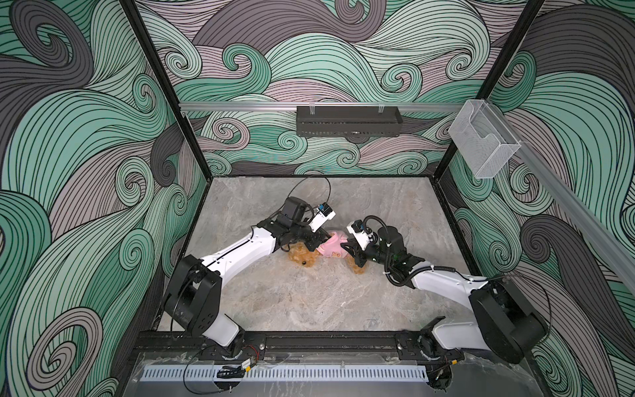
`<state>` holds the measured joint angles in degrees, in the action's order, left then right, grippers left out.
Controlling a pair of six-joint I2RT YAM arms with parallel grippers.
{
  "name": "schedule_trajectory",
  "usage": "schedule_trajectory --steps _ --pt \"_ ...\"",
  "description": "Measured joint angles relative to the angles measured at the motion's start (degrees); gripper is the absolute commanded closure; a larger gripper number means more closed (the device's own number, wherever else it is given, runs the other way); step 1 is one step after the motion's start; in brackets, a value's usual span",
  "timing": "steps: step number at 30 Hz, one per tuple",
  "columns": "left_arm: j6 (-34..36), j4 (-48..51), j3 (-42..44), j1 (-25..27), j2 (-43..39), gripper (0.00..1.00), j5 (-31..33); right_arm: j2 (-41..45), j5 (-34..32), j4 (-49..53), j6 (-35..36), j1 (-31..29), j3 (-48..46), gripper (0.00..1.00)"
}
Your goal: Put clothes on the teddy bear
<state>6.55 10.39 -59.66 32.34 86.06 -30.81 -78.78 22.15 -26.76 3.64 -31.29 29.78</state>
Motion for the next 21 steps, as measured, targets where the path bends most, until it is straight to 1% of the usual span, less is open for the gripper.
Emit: schedule_trajectory --steps 2,6,8,10,11,13,15,17,18,21 --pt "-4.76 -4.76 3.82 -0.50 -2.19 1.00 0.72 -0.66 -1.44 -1.55 -1.20 -0.17 -0.72 0.96" --pt "-15.26 -15.15 12.07 -1.70 -6.86 1.00 4.68 -1.44 -2.93 -5.60 -3.41 -0.79 -1.36 0.96" --pt "-19.15 -18.05 14.19 -1.86 -8.00 1.00 6.10 -2.05 -3.06 -7.39 -4.50 -1.01 -1.62 0.93" --pt "-21.22 -19.17 14.47 -1.86 -8.13 1.00 6.49 -2.45 -3.04 -8.22 -5.16 -1.03 -1.66 0.90" --pt "-22.32 -19.50 14.47 -1.86 -8.13 1.00 6.58 -2.47 -3.06 -8.44 -5.29 -1.03 -1.66 0.87" --pt "-22.67 -19.98 14.47 -2.21 -8.17 1.00 6.62 -2.32 -3.65 -7.52 -5.22 -0.90 -1.66 0.74" --pt "-22.08 -20.09 14.34 -2.84 -8.17 1.00 5.97 -1.68 -4.24 -4.96 -4.66 -0.50 -1.66 0.59" --pt "-20.57 -19.50 13.68 -3.45 -8.15 1.00 4.37 -0.13 -4.35 -2.36 -3.74 -0.20 -1.70 0.47" --pt "-19.69 -19.12 13.18 -3.61 -8.07 1.00 3.45 1.07 -4.15 -1.36 -3.04 -0.11 -1.70 0.42" --pt "-17.11 -18.36 11.56 -3.67 -7.45 1.00 0.50 4.85 -3.19 0.24 -1.20 -0.09 -1.62 0.34"
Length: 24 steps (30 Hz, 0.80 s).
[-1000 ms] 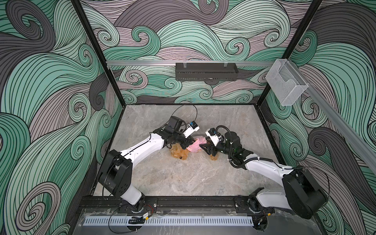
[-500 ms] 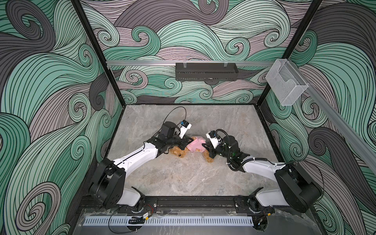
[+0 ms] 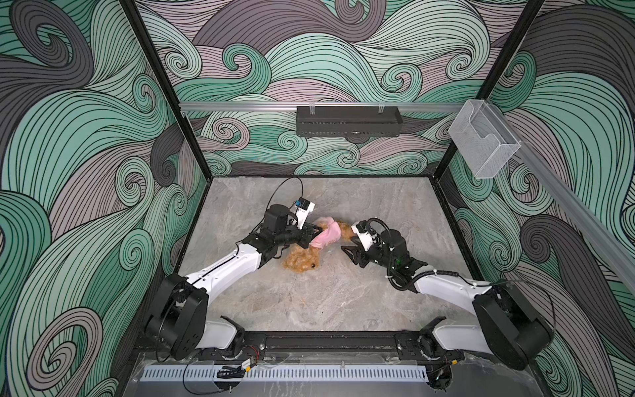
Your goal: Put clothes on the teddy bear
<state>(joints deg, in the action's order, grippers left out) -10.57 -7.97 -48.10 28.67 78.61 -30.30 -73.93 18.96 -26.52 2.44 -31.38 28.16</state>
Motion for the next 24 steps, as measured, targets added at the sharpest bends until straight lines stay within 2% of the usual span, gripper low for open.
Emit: schedule_trajectory --steps 5,12,15,17,19,21,24 --pt "4.04 2.29 -1.75 0.00 1.25 1.00 -4.83 2.71 2.14 1.33 3.37 -0.50 2.08 0.24" --pt "7.67 6.14 -5.70 0.02 4.24 1.00 -10.12 2.51 4.39 4.79 9.11 -1.20 5.51 0.23" --pt "8.22 6.45 -6.25 0.33 5.40 1.00 -11.82 -0.55 6.12 3.30 9.16 -1.20 5.88 0.36" --pt "8.39 6.69 -6.56 0.61 6.51 1.00 -12.94 -4.15 6.49 1.38 7.87 -1.20 5.84 0.58" --pt "7.96 6.69 -6.56 0.74 7.43 1.00 -13.73 -7.21 6.01 -1.03 5.95 -1.18 5.18 0.73" --pt "6.23 5.95 -6.40 0.72 7.69 1.00 -13.88 -8.92 4.61 -3.39 3.76 -1.20 3.56 0.81" --pt "0.33 -1.01 -3.67 0.66 7.28 1.00 -12.31 -9.68 1.46 -6.84 0.85 -1.42 1.29 0.89"
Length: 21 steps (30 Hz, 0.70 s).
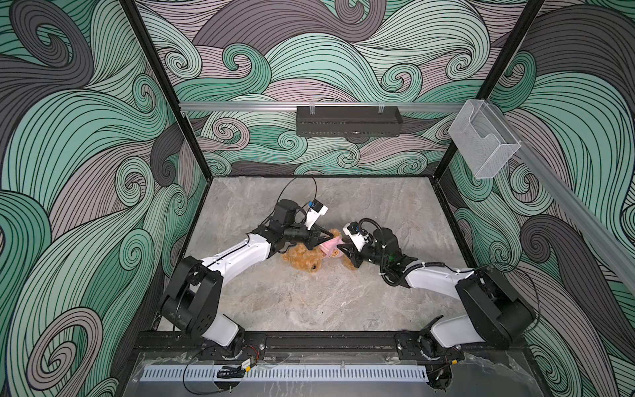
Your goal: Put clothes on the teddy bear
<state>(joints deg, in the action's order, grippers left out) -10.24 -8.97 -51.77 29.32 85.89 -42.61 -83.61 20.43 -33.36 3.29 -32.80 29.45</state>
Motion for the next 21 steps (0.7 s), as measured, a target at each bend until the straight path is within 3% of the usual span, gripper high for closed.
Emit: schedule_trajectory --steps 6,13,18,21 --pt "-14.23 -12.26 8.17 -0.04 -3.26 1.00 9.42 -0.59 -4.20 -6.08 -4.85 -0.96 -3.30 0.98" --pt "-25.14 -15.06 12.28 0.11 -6.34 1.00 20.17 -1.55 -7.63 -10.75 -7.89 -3.23 -4.15 1.00" --pt "-24.76 -9.68 10.88 0.20 -7.10 1.00 21.99 -1.73 -8.26 -10.25 -8.00 -3.96 -3.76 1.00" --pt "-20.90 -5.22 7.52 0.90 -6.54 0.94 20.72 -0.44 -8.63 -8.02 -7.08 -3.91 -3.26 1.00"
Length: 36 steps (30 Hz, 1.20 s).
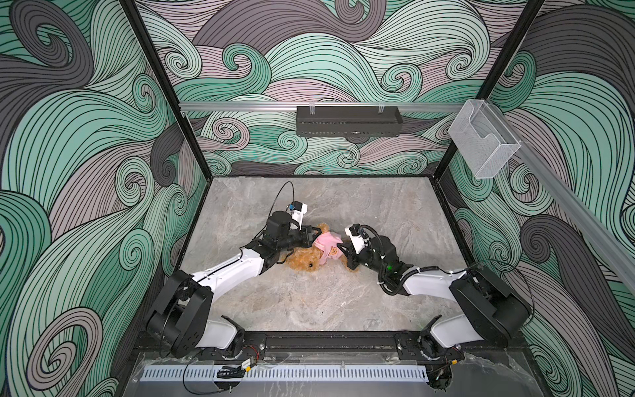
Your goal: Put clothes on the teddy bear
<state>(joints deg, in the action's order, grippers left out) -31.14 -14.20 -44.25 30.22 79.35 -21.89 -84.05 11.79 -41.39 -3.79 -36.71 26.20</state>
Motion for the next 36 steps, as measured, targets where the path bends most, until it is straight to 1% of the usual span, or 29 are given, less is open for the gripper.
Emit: schedule_trajectory --steps 5,9,13,16,20,24,29,33,36 --pt "6.97 4.02 -3.21 -0.02 1.49 0.76 -2.97 3.78 -0.55 5.35 2.71 0.22 0.13 1.00" --pt "12.68 8.17 -7.06 -0.42 1.60 0.62 -4.35 4.96 -0.90 9.38 4.15 0.50 0.13 1.00" --pt "18.01 10.49 -11.65 -0.55 2.10 0.50 -6.69 5.01 -0.87 10.10 4.46 0.57 0.13 1.00" --pt "22.12 13.22 -14.73 -0.46 3.80 0.42 -8.76 5.01 -0.87 10.10 4.44 0.57 0.13 1.00" --pt "28.04 18.82 -18.97 0.24 6.88 0.39 -10.14 5.01 -0.85 10.10 4.37 0.57 0.13 1.00" --pt "33.44 22.93 -22.40 2.03 10.69 0.38 -11.19 5.01 -0.83 10.08 4.20 0.57 0.13 1.00" --pt "37.07 25.88 -25.59 4.07 15.65 0.38 -13.73 5.01 -0.83 10.05 3.93 0.57 0.13 1.00" --pt "39.21 28.94 -29.11 5.16 19.96 0.43 -15.02 5.01 -0.85 9.90 3.76 0.57 -0.04 1.00" --pt "40.92 31.65 -31.74 5.73 22.29 0.52 -15.30 5.01 -0.85 9.79 3.63 0.57 -0.28 1.00"
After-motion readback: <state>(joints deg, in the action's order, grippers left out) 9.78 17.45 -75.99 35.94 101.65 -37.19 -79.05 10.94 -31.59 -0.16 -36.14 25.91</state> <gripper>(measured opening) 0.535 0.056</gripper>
